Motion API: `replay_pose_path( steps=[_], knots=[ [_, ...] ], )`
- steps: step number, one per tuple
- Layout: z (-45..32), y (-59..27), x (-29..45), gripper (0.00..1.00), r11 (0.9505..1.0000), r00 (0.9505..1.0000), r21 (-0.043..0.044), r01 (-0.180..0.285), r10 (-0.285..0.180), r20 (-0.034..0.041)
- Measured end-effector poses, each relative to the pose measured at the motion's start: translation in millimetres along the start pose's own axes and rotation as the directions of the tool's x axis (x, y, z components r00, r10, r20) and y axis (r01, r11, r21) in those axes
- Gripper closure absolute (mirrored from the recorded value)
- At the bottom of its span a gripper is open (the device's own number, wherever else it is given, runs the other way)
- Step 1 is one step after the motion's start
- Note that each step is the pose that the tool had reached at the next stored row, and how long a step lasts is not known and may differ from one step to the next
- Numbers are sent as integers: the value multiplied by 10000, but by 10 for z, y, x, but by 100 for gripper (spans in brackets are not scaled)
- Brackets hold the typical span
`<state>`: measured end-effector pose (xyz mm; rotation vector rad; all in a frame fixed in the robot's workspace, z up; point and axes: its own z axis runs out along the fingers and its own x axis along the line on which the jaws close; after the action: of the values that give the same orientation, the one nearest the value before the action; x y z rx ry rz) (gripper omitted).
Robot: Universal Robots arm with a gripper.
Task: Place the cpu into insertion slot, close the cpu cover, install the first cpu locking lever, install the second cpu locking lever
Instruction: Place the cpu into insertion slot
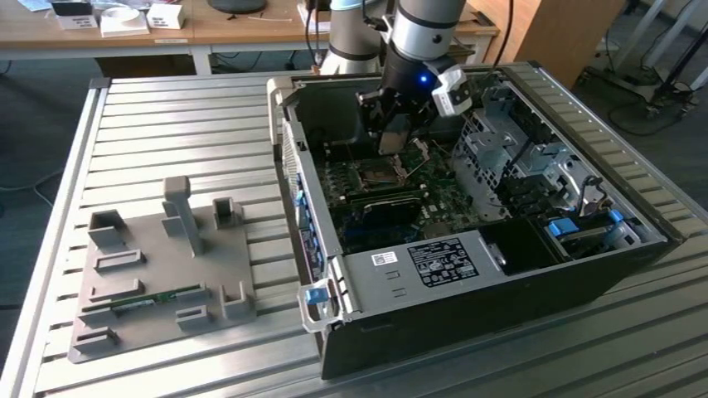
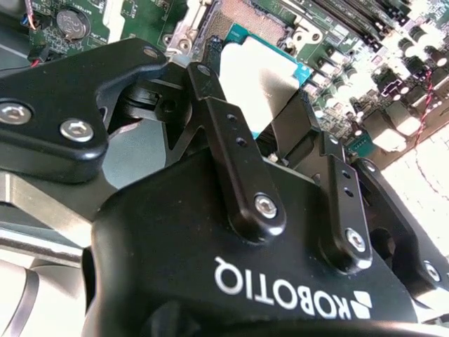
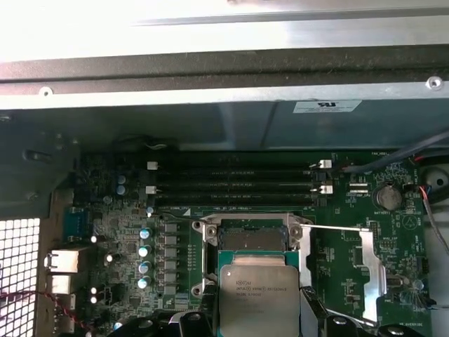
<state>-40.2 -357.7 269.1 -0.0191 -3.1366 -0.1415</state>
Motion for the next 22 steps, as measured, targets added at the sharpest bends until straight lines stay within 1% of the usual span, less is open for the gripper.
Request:
replay_pose_path(
  steps=[7, 15, 22],
  knots=[
    [14, -2, 0, 46, 10000, 10000, -4, 19, -19, 0],
    [87, -15, 5, 46, 10000, 10000, -1, 24, -24, 7],
    [139, -28, 32, 46, 10000, 10000, -1, 27, -27, 42]
  ],
)
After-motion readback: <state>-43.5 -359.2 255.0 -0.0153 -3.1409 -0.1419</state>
